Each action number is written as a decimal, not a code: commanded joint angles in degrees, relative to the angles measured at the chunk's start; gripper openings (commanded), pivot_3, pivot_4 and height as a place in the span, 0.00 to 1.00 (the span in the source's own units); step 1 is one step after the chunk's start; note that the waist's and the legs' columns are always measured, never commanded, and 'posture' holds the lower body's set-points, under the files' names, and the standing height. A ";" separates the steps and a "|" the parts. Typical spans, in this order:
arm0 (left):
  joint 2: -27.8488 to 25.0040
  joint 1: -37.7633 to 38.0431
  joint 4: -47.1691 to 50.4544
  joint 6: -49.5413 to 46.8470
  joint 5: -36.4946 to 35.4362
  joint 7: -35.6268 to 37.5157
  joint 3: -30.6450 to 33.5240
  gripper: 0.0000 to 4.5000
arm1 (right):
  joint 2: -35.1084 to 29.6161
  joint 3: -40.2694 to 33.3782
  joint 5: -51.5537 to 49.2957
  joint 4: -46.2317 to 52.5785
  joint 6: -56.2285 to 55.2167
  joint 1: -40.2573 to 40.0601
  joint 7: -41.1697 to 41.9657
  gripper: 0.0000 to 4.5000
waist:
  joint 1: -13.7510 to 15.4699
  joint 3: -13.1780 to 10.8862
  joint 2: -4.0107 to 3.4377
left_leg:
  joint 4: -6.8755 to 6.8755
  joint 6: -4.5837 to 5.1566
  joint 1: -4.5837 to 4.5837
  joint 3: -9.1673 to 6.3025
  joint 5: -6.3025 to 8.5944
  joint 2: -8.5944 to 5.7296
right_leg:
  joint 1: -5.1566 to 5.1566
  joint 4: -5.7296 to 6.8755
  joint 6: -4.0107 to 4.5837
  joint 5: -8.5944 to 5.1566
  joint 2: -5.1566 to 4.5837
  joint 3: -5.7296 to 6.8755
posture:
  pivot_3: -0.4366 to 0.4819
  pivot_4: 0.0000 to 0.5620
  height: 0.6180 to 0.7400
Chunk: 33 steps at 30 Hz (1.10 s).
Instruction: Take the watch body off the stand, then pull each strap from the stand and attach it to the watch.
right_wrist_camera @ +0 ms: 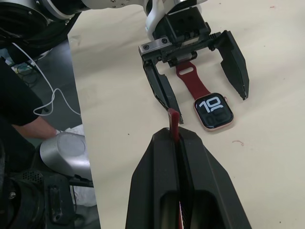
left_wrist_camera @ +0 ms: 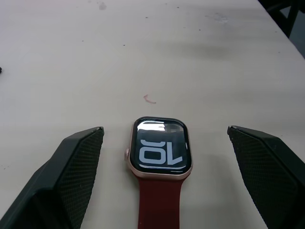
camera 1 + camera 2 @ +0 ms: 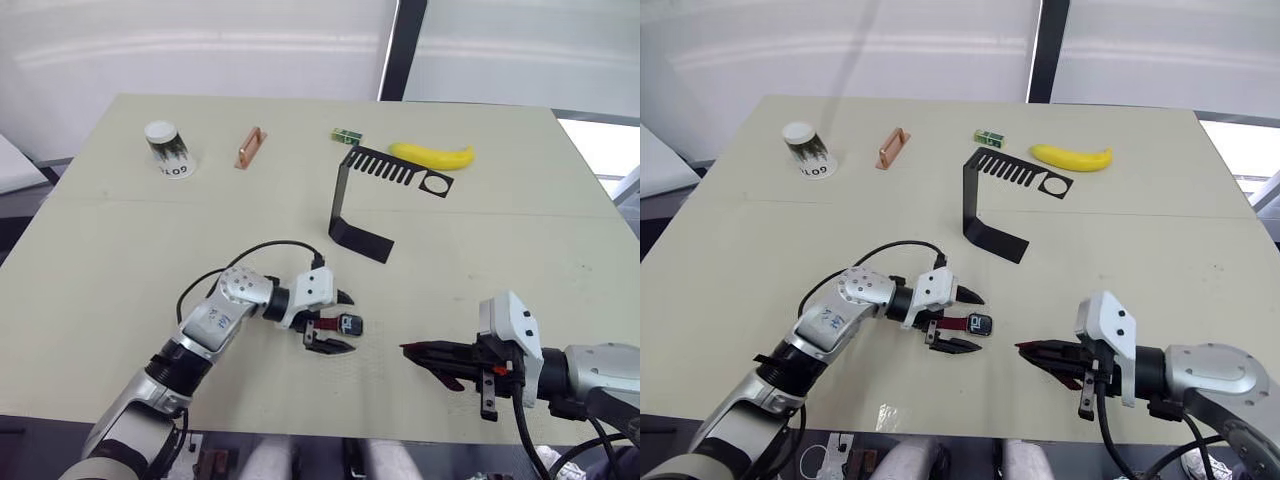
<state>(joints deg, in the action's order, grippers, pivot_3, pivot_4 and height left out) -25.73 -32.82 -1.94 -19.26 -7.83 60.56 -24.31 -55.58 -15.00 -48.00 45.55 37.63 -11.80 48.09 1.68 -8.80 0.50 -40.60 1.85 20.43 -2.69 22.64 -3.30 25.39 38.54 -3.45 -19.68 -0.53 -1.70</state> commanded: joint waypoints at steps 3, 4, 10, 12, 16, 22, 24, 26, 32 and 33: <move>0.62 0.82 1.05 -0.18 0.82 -1.16 0.62 1.00 | 0.71 1.00 1.88 0.64 -2.42 -0.24 1.97 0.00 | -0.01 0.00 0.00 | 0.00 0.00 0.00 0.00 0.00 0.00 | 0.00 0.00 0.00 0.00 0.00 0.00 | 0.48 0.27 1.00; 0.82 0.86 1.08 -0.46 0.86 -1.40 0.66 1.00 | 0.76 1.21 2.08 0.48 -2.58 -0.09 2.03 0.00 | -0.01 0.00 0.00 | 0.00 0.00 0.00 0.00 0.00 0.00 | 0.00 0.00 0.00 0.00 0.00 0.00 | 0.48 0.27 1.00; 1.67 1.26 2.07 -2.21 1.24 -2.29 0.50 1.00 | 1.33 2.12 2.18 -0.14 -2.33 1.42 1.85 0.00 | 0.00 0.00 0.00 | -0.03 0.00 -0.01 0.00 0.00 0.00 | 0.00 0.03 0.00 0.00 0.00 0.01 | 0.48 0.27 1.00; 1.80 1.27 1.98 -2.45 1.41 -2.47 0.54 1.00 | 1.48 2.26 2.09 -0.26 -2.15 1.78 1.71 0.00 | 0.01 0.00 0.00 | -0.04 0.00 -0.01 0.00 0.00 0.00 | 0.00 0.03 0.00 0.00 0.00 0.01 | 0.48 0.27 1.00; 1.89 1.35 2.12 -3.42 1.39 -2.47 0.57 1.00 | 1.67 2.69 2.32 -0.47 -2.11 2.08 1.64 0.00 | 0.02 0.01 0.00 | -0.05 0.00 -0.01 0.00 0.00 0.00 | 0.00 0.06 0.00 0.00 0.00 0.01 | 0.48 0.27 1.00; 1.55 1.53 2.95 -4.59 1.77 -2.13 0.12 1.00 | 1.94 2.95 2.51 -0.32 -2.13 1.92 1.54 0.00 | 0.02 0.01 0.00 | -0.07 0.00 -0.01 0.00 0.00 -0.01 | 0.00 0.08 0.00 0.00 0.00 0.01 | 0.48 0.27 1.00; 1.49 1.68 3.24 -4.75 1.77 -1.97 0.02 1.00 | 2.03 3.03 2.67 -0.24 -2.18 1.76 1.54 0.00 | 0.01 0.01 0.00 | -0.08 0.00 -0.01 0.00 0.00 -0.01 | 0.00 0.10 0.00 0.00 0.00 0.01 | 0.48 0.27 1.00; 1.55 1.71 3.38 -4.85 1.75 -1.92 -0.05 0.94 | 2.13 3.04 2.72 -0.22 -2.16 1.77 1.55 0.00 | 0.01 0.01 0.00 | -0.10 0.00 -0.01 0.00 0.00 -0.01 | 0.00 0.10 0.00 0.00 0.00 0.01 | 0.48 0.27 1.00; 1.51 1.66 3.43 -4.88 2.39 -1.75 -0.72 0.72 | 2.33 2.79 2.15 -0.33 -1.85 2.17 1.33 0.00 | 0.01 0.01 0.00 | -0.12 0.00 -0.01 0.00 0.00 -0.01 | 0.00 0.13 0.00 0.00 0.00 0.01 | 0.48 0.27 1.00; 1.53 1.68 3.44 -4.86 2.42 -1.70 -0.72 0.72 | 2.30 2.78 2.18 -0.34 -1.82 2.18 1.34 0.00 | 0.02 0.01 0.00 | -0.14 0.00 -0.01 0.00 0.00 -0.01 | 0.00 0.13 0.00 0.00 0.00 0.01 | 0.48 0.27 1.00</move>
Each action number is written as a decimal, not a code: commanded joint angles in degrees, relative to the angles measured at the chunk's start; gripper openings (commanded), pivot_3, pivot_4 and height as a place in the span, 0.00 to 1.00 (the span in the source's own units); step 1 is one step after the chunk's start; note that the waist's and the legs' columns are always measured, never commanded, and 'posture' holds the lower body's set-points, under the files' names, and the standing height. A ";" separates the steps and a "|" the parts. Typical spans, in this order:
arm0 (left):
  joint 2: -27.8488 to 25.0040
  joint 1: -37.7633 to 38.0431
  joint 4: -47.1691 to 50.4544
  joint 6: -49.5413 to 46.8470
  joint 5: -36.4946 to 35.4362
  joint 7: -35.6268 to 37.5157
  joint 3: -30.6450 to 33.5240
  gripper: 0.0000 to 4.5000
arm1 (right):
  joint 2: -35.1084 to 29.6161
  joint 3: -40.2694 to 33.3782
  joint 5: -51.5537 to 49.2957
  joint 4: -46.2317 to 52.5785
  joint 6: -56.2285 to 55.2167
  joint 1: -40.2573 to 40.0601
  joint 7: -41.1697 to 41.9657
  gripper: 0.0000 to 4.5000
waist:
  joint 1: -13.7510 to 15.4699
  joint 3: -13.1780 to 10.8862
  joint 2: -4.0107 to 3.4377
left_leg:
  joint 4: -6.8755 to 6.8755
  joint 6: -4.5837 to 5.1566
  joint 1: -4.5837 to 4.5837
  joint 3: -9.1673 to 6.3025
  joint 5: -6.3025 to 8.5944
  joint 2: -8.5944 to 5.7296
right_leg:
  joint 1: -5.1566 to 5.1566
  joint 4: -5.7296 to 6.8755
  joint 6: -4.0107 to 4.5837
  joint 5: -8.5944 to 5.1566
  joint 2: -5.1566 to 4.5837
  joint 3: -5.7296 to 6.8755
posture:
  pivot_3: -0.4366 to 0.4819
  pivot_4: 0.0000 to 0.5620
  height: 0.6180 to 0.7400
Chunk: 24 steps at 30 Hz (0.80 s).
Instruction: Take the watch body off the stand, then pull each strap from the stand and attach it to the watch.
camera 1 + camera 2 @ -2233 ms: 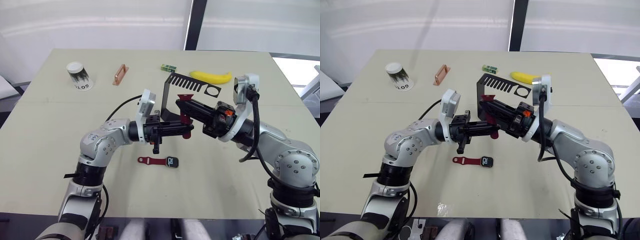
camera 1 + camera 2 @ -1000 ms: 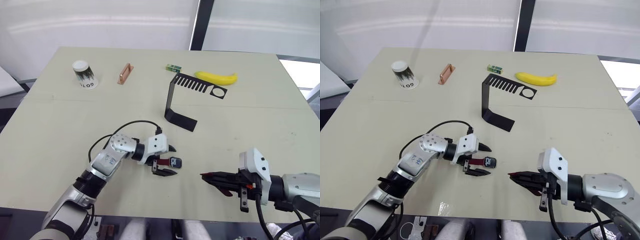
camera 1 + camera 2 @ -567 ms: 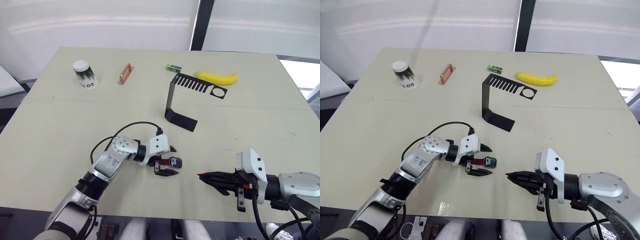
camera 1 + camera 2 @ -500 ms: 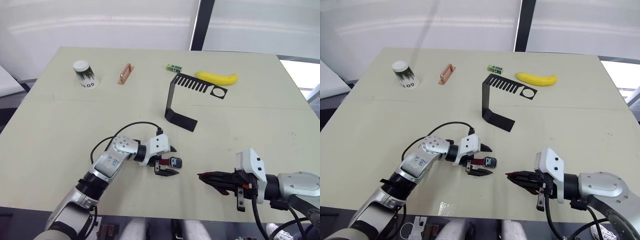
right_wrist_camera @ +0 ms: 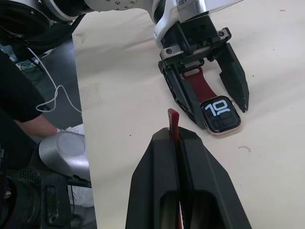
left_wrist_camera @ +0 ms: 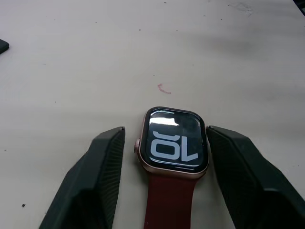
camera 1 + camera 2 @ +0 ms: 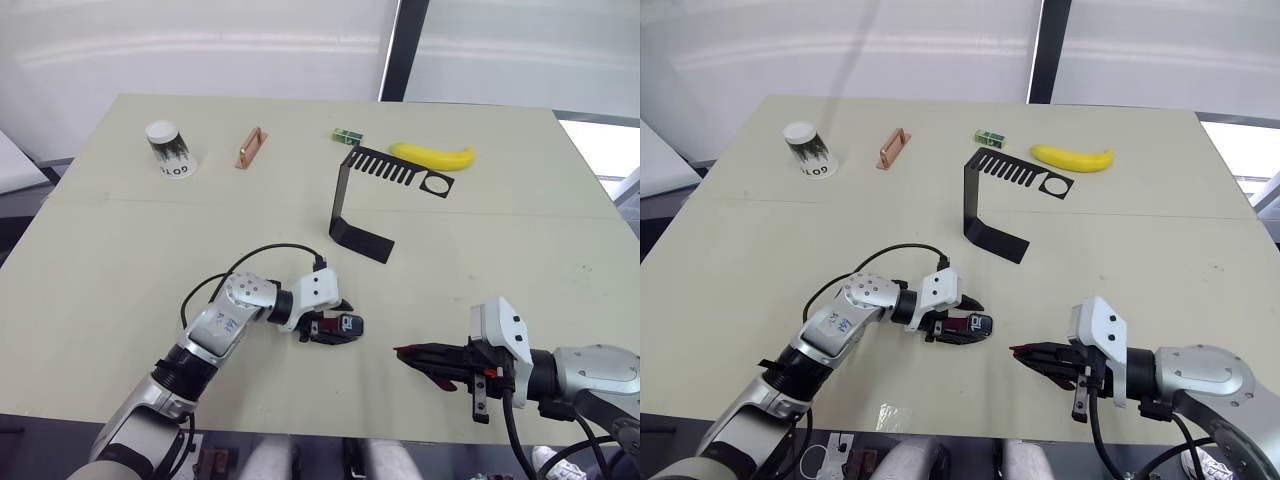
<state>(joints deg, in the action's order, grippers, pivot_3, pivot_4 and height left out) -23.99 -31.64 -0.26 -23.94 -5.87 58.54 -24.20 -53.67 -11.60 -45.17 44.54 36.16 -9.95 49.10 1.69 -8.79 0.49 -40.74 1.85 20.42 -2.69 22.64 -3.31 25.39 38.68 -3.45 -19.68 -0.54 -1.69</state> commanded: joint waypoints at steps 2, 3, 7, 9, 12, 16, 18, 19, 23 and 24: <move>-0.21 0.54 1.88 -0.12 0.59 0.36 -0.85 0.72 | 0.31 -0.70 -0.64 0.76 -0.27 0.27 0.36 0.00 | 0.00 0.00 0.00 | -0.03 0.00 0.00 0.00 0.00 0.00 | 0.00 0.02 0.00 0.00 0.00 0.00 | 0.48 0.27 1.00; -0.23 0.57 1.98 -0.06 0.71 0.34 -0.87 0.72 | 0.28 -0.77 -0.70 0.83 -0.22 0.23 0.36 0.00 | 0.00 0.00 0.00 | -0.04 0.00 0.00 0.00 0.00 0.00 | 0.00 0.02 0.00 0.00 0.00 0.00 | 0.48 0.27 1.00; -0.07 0.60 2.05 -0.05 0.95 0.28 -0.92 0.72 | 0.28 -0.76 -0.82 0.88 -0.10 0.39 0.28 0.00 | 0.00 0.00 0.00 | -0.04 0.00 0.00 0.00 0.00 0.00 | 0.00 0.04 0.00 0.00 0.00 0.00 | 0.48 0.27 1.00; 0.10 0.58 2.09 -0.24 1.07 0.16 -1.04 0.72 | 0.29 -0.74 -0.79 0.83 -0.10 0.48 0.27 0.00 | 0.00 0.00 0.00 | -0.06 0.00 0.00 0.00 0.00 0.00 | 0.00 0.05 0.00 0.00 0.00 0.00 | 0.48 0.27 1.00; 0.39 0.56 2.20 -0.69 1.13 -0.08 -1.13 0.72 | 0.29 -0.63 -0.79 0.71 -0.03 0.79 0.20 0.00 | 0.00 0.00 0.00 | -0.08 0.00 0.00 0.00 0.00 0.00 | 0.00 0.07 0.00 0.00 0.00 0.00 | 0.48 0.27 1.00; 0.43 0.69 2.58 -1.33 1.10 -0.18 -1.20 0.72 | 0.30 -0.46 -0.69 0.63 0.00 1.02 0.23 0.00 | 0.00 0.00 0.01 | -0.11 0.00 0.00 0.00 0.00 0.00 | -0.01 0.09 0.00 0.00 0.00 0.00 | 0.48 0.27 1.00; 0.44 0.66 2.61 -1.41 1.15 -0.21 -1.18 0.72 | 0.33 -0.42 -0.61 0.57 -0.01 1.06 0.21 0.00 | 0.00 0.00 0.01 | -0.11 0.00 0.00 0.00 0.00 0.00 | -0.01 0.10 0.00 0.00 0.00 0.00 | 0.48 0.27 1.00; 0.45 0.67 2.65 -1.45 1.19 -0.22 -1.17 0.72 | 0.35 -0.41 -0.58 0.55 -0.02 1.05 0.19 0.00 | 0.00 0.00 0.01 | -0.11 0.00 0.00 0.00 0.01 0.00 | -0.01 0.10 0.00 0.00 0.00 0.00 | 0.48 0.27 1.00; 0.51 0.71 2.64 -1.56 1.09 -0.09 -1.17 0.72 | 0.43 -0.32 -0.52 0.50 0.02 1.02 0.06 0.00 | 0.00 0.01 0.01 | -0.13 0.00 0.00 0.00 0.00 0.00 | -0.01 0.12 0.00 0.00 0.00 0.00 | 0.48 0.27 1.00; 0.67 0.78 2.63 -1.71 0.95 -0.14 -1.15 0.72 | 0.44 -0.33 -0.48 0.46 0.04 0.98 0.04 0.00 | 0.00 0.01 0.01 | -0.13 0.00 0.00 0.00 0.00 0.00 | -0.01 0.12 0.00 0.00 0.00 0.00 | 0.48 0.27 1.00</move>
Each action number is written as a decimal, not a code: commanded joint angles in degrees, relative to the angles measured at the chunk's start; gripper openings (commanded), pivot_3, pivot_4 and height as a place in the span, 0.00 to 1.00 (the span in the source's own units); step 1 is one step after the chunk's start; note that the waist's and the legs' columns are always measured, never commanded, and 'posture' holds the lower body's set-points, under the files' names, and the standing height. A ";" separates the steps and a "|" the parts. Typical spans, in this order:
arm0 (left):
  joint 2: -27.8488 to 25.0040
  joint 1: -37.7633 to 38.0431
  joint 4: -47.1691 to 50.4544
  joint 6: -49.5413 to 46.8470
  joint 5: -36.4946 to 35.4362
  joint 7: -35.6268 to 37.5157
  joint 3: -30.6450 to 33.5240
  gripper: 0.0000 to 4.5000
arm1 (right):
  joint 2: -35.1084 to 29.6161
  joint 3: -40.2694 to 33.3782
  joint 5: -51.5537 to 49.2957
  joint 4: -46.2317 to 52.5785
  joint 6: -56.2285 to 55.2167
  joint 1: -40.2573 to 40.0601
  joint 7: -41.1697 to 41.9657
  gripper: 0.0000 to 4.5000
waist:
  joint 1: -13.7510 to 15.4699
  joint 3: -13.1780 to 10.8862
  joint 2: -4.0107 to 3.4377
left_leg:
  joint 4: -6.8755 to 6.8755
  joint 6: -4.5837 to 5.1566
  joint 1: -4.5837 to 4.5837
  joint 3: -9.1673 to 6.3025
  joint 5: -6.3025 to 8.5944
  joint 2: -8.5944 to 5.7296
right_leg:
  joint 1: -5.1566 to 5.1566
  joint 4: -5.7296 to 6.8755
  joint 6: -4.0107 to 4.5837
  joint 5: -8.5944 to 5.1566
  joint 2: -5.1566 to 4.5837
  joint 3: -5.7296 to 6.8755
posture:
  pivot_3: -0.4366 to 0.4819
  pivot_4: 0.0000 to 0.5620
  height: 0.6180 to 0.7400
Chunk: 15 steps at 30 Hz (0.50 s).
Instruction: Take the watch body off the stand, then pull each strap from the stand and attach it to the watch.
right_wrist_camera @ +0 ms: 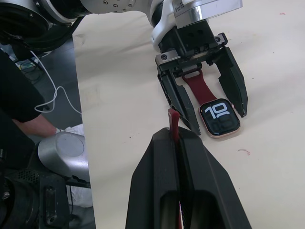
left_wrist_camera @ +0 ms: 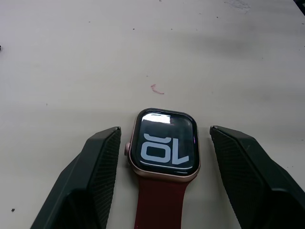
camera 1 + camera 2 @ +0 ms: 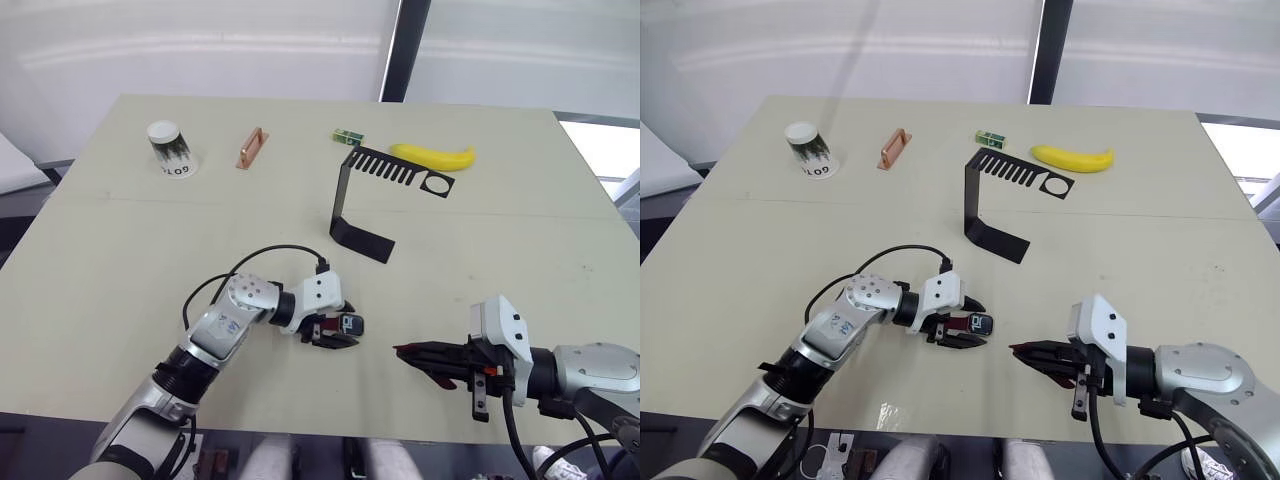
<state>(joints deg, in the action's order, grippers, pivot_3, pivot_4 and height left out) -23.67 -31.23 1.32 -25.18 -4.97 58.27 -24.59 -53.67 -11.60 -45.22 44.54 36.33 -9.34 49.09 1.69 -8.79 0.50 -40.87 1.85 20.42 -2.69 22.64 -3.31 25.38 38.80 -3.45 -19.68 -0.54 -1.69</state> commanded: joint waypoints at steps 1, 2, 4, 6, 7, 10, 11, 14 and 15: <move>0.47 0.43 1.02 -0.56 -0.05 0.10 -0.74 0.60 | 0.44 -0.30 -0.38 0.43 -0.13 0.37 0.02 0.00 | 0.00 0.00 0.00 | 0.00 0.00 0.00 0.00 0.00 0.00 | 0.00 0.00 0.00 0.00 0.00 0.00 | 0.48 0.27 1.00; 0.50 0.41 1.00 -0.71 -0.08 0.06 -0.70 0.52 | 0.43 -0.37 -0.40 0.42 -0.12 0.35 0.02 0.00 | 0.00 0.00 0.00 | 0.00 0.00 0.00 0.00 0.00 0.00 | 0.00 0.00 0.00 0.00 0.00 0.00 | 0.48 0.27 1.00; 0.46 0.25 0.84 -0.94 0.10 -0.05 -0.61 0.35 | 0.38 -0.62 -0.57 0.36 -0.05 0.33 0.05 0.00 | 0.00 0.00 0.00 | 0.00 0.00 0.00 0.00 0.00 0.00 | 0.00 0.01 0.00 0.00 0.00 0.00 | 0.48 0.27 1.00; 0.21 -0.21 0.31 -0.59 0.35 0.05 -0.38 0.35 | 0.28 -1.05 -0.92 0.34 0.09 0.40 0.11 0.00 | 0.00 0.00 0.00 | -0.01 0.00 0.00 0.00 0.00 0.00 | 0.00 0.02 0.00 0.00 0.00 0.00 | 0.48 0.27 1.00; 0.02 -0.49 -0.02 -0.39 0.41 0.18 -0.22 0.35 | 0.22 -1.21 -1.01 0.34 0.13 0.42 0.14 0.00 | 0.00 0.00 0.00 | -0.01 0.00 0.00 0.00 0.00 0.00 | 0.00 0.02 0.00 0.00 0.00 0.00 | 0.48 0.27 1.00; -0.27 -1.64 -1.52 -0.01 0.25 0.67 0.45 0.35 | 0.04 -1.14 -0.33 0.13 -0.26 0.73 0.28 0.00 | -0.02 0.00 0.00 | -0.03 0.00 0.00 0.00 0.00 0.00 | 0.00 0.03 0.00 0.00 0.00 0.00 | 0.48 0.27 1.00; -0.29 -2.08 -2.09 -0.01 0.10 0.82 0.71 0.35 | -0.06 -1.01 0.15 0.09 -0.55 0.87 0.40 0.00 | -0.03 0.00 0.00 | -0.03 0.00 0.00 0.00 0.00 0.00 | 0.00 0.04 0.00 0.00 0.00 0.00 | 0.48 0.27 1.00; 0.32 -3.81 -3.54 -3.42 -2.69 2.05 2.53 0.35 | -0.47 -0.15 2.93 0.21 -2.10 2.00 0.52 0.00 | -0.16 0.00 0.00 | -0.07 0.00 0.00 0.02 0.00 0.00 | 0.00 0.07 0.00 0.00 0.00 0.00 | 0.48 0.27 1.00; 0.57 -4.42 -3.51 -5.87 -4.53 2.99 3.41 0.35 | -0.60 0.19 4.33 0.28 -2.88 2.48 0.55 0.00 | -0.15 0.00 0.00 | -0.08 0.00 0.00 0.02 0.00 0.00 | 0.00 0.08 0.00 0.00 0.00 0.00 | 0.48 0.27 1.00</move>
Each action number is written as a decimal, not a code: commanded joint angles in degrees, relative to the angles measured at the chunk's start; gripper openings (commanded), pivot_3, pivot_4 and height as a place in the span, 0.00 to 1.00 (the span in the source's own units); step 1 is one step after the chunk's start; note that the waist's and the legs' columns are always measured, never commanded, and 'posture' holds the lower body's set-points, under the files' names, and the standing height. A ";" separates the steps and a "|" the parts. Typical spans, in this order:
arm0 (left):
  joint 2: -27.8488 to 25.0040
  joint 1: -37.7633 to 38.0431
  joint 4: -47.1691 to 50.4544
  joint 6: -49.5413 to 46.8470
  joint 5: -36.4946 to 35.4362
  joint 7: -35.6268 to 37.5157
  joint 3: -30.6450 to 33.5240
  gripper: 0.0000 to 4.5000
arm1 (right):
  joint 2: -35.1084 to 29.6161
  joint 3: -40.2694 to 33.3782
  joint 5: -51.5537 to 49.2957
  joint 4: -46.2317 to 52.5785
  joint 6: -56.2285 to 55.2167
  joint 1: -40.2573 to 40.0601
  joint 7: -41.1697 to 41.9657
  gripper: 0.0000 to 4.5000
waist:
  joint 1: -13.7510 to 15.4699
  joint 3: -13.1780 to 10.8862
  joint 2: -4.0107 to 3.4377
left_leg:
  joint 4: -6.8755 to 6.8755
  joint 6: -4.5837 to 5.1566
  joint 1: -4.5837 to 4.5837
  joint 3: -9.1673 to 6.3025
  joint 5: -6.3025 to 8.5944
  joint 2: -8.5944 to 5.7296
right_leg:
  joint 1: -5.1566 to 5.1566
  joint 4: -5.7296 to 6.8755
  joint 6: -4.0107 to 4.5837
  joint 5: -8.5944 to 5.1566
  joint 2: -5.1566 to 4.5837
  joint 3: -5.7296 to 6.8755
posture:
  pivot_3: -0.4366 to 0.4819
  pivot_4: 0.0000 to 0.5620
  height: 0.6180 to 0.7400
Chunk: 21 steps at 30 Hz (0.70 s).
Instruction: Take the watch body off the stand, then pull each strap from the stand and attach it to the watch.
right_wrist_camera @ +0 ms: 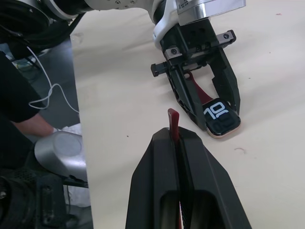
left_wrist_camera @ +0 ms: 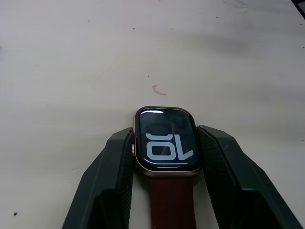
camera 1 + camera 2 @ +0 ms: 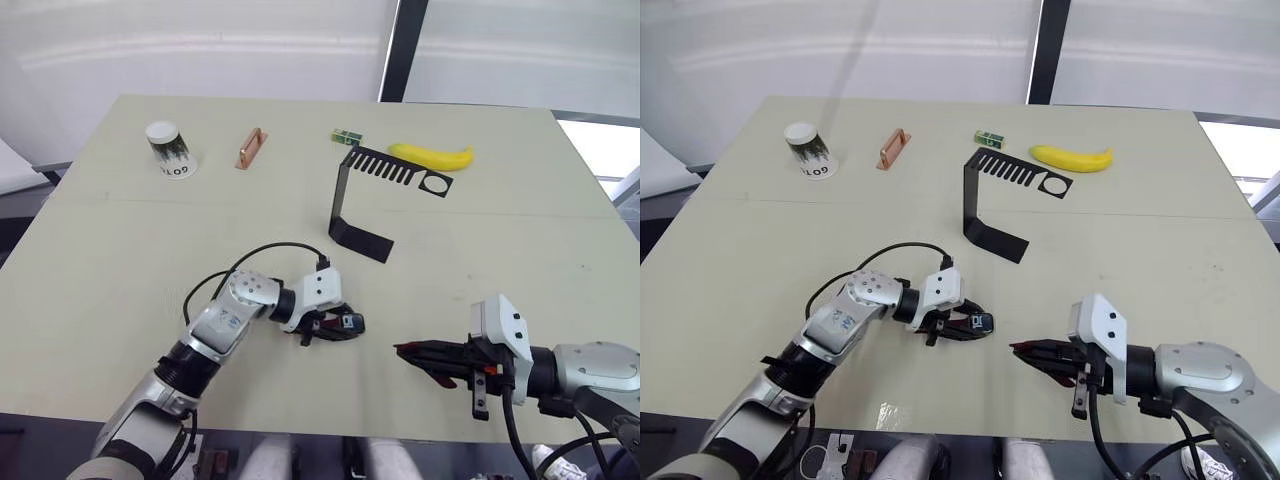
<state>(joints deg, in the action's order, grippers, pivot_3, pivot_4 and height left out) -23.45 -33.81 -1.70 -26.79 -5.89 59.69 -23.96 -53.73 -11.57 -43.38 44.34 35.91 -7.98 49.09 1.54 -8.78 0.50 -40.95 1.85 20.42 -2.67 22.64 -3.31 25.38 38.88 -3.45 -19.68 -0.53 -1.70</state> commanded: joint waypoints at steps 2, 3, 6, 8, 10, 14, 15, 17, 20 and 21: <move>0.98 -3.34 -0.54 -10.38 -8.35 3.60 5.15 0.35 | -0.64 0.96 5.53 0.64 -4.16 2.31 0.34 0.00 | 0.01 0.00 0.00 | 0.00 0.00 0.00 -0.01 0.00 0.00 | 0.01 0.02 0.00 0.00 0.01 0.00 | 0.48 0.27 1.00; 1.17 -3.90 -0.61 -12.53 -9.89 4.10 5.94 0.35 | -0.59 1.28 6.68 0.65 -4.84 2.72 0.37 0.00 | 0.01 0.00 0.00 | 0.00 0.00 0.01 -0.01 0.00 0.00 | 0.01 0.03 0.00 0.00 0.01 0.00 | 0.48 0.27 1.00; 1.83 -5.78 -2.32 -17.89 -13.75 4.87 8.23 0.35 | -0.95 3.43 12.00 0.80 -7.19 5.16 -0.40 0.00 | 0.01 0.00 0.00 | -0.02 0.00 0.02 -0.01 0.00 0.00 | 0.02 0.02 0.00 0.00 0.00 0.00 | 0.48 0.27 1.00; 2.45 -7.08 -3.97 -21.46 -15.85 4.57 9.71 0.35 | -0.93 5.04 15.68 1.00 -8.86 6.98 -0.99 0.00 | 0.02 0.00 0.00 | -0.02 0.00 0.01 -0.01 0.00 -0.01 | 0.02 0.03 0.00 0.00 0.00 0.00 | 0.48 0.27 1.00; 2.85 -8.36 -5.66 -25.35 -17.87 4.80 10.83 0.35 | -1.03 6.98 20.38 0.99 -11.11 8.75 -1.63 0.00 | -0.05 0.00 0.00 | -0.03 0.00 0.02 -0.01 0.00 -0.01 | 0.03 0.03 0.00 0.00 0.00 0.01 | 0.48 0.27 1.00; 3.38 -9.84 -7.91 -28.97 -20.38 4.76 12.12 0.35 | -0.38 9.78 27.28 0.80 -13.33 10.92 -3.26 0.00 | -0.06 0.00 0.00 | -0.03 -0.02 0.02 -0.01 0.01 -0.01 | 0.07 0.08 0.00 0.00 0.01 0.01 | 0.48 0.27 1.00; 3.60 -10.27 -8.51 -29.89 -21.03 4.64 12.54 0.35 | -0.27 10.19 28.57 0.77 -13.65 11.25 -3.58 0.00 | -0.06 0.00 0.00 | -0.04 -0.02 0.02 -0.01 0.00 -0.01 | 0.07 0.07 0.00 0.00 0.00 0.01 | 0.48 0.27 1.00; 3.89 -10.85 -9.08 -31.97 -22.52 4.82 13.23 0.35 | -0.32 11.05 30.78 0.59 -14.33 11.69 -3.67 0.00 | -0.06 0.00 0.00 | -0.05 -0.02 0.02 -0.01 0.00 -0.02 | 0.07 0.07 0.00 0.00 0.00 0.01 | 0.48 0.27 1.00; 3.87 -11.42 -9.47 -34.86 -24.56 5.52 13.64 0.35 | -0.61 12.72 34.21 0.11 -15.27 12.48 -3.33 0.00 | -0.07 0.00 0.00 | -0.05 -0.02 0.02 -0.02 0.01 -0.02 | 0.08 0.09 0.00 0.00 0.01 0.01 | 0.48 0.27 1.00; 3.69 -11.40 -9.30 -35.09 -24.87 5.80 13.45 0.35 | -0.36 13.02 34.91 -0.03 -15.35 12.67 -3.34 0.00 | -0.09 0.00 0.00 | -0.05 -0.02 0.02 -0.02 0.01 -0.02 | 0.08 0.09 0.00 0.00 0.00 0.01 | 0.48 0.27 1.00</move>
<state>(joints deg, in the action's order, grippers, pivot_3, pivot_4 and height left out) -19.68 -44.33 -11.96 -61.05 -28.68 64.12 -11.26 -53.91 1.57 -10.01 43.93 21.69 4.20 46.56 1.44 -8.78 0.50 -41.00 1.83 20.44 -2.68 22.65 -3.34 25.46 38.97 -3.44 -19.69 -0.53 -1.69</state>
